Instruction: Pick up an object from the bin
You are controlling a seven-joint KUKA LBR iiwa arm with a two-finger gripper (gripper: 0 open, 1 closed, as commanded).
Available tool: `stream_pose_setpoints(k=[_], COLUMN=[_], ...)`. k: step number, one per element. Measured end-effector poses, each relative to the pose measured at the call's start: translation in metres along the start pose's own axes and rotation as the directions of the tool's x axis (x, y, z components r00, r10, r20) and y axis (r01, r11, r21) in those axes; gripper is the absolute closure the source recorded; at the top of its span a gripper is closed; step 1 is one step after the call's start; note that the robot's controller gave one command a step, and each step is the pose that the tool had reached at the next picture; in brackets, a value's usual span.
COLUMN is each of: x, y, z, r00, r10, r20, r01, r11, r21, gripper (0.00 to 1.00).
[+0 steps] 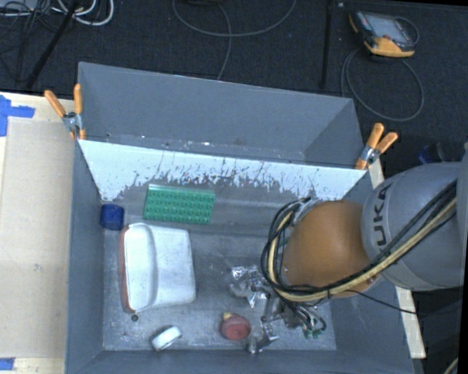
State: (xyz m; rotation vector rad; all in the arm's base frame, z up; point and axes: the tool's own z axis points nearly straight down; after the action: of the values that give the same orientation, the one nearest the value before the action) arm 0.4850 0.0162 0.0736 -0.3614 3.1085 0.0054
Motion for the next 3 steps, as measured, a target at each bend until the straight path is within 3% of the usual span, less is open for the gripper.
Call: stream_pose_setpoints(k=[1, 2, 3], x=[-0.135, -0.119, -0.117], y=[-0.007, -0.082, -0.087], z=[-0.026, -0.025, 0.000], r00=[0.903, 0.908, 0.929], r10=[-0.431, -0.419, -0.370], r20=[-0.007, -0.012, -0.010], r01=[0.431, 0.419, 0.370], r11=[0.903, 0.908, 0.929], r21=[-0.002, -0.001, -0.005], gripper=[0.00, 0.00, 0.00])
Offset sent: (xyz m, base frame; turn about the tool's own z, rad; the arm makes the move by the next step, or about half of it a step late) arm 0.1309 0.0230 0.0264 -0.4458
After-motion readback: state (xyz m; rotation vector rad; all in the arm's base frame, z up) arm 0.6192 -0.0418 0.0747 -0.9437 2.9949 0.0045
